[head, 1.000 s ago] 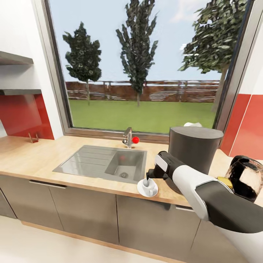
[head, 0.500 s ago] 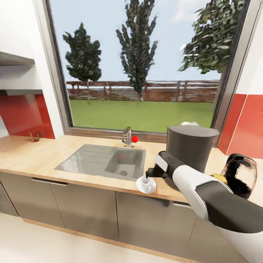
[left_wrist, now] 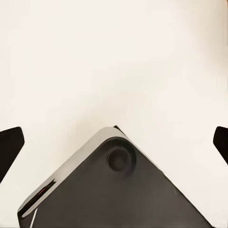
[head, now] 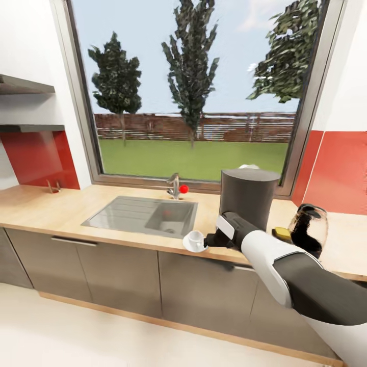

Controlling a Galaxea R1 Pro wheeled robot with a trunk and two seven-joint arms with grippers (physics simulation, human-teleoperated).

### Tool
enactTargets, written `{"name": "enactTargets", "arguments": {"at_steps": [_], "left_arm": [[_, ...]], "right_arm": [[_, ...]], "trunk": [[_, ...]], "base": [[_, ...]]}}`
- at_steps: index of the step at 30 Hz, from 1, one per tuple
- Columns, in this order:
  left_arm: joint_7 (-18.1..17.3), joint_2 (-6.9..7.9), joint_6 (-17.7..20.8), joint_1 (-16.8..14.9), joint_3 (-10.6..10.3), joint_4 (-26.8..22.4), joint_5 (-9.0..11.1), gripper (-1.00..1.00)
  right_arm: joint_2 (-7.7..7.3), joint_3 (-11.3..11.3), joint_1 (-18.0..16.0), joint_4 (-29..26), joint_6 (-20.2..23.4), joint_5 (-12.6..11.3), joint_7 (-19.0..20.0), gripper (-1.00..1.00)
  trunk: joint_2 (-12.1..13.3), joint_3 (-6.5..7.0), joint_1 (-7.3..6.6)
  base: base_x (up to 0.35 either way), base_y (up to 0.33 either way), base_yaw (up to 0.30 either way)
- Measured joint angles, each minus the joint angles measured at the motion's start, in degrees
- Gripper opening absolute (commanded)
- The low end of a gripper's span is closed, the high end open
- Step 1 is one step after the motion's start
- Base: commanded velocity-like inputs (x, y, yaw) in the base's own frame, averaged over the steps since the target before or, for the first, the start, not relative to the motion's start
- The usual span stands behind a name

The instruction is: Set up a coffee station on the kitchen countertop: keep the coffee maker on the countertop, move the bottle of coffee from the kitchen shelf to the counter next to the coffee maker, place a paper coffee filter on top of the coffee maker, put the saucer next to the coffee maker with the coffee cup on the saucer, and place the electric kettle next to the coffee maker.

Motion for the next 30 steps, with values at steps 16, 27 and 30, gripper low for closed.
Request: {"name": "enactTargets", "arguments": {"at_steps": [16, 27, 30], "left_arm": [[0.0, 0.03, -0.4, 0.0, 0.0, -0.6, -0.1, 1.0], [-0.1, 0.35, -0.1, 0.0, -0.2, -0.1, 0.3, 1.0], [-0.1, 0.35, 0.0, 0.0, -0.2, 0.8, 0.4, 1.0]], "right_arm": [[-3.28, 0.2, 8.9, 9.1, -13.3, 6.1, 3.9, 1.0], [-6.75, 0.0, 36.3, 9.2, -31.0, 12.8, 3.8, 1.0], [-6.58, 0.0, 44.6, 9.2, -38.3, 13.3, 3.9, 1.0]], "trunk": [[0.0, -0.02, -0.05], [0.0, -0.01, -0.04], [0.0, -0.02, -0.03]], "base": [[-0.28, -0.094, 0.0], [-0.019, -0.006, 0.0], [0.0, 0.0, 0.0]]}}
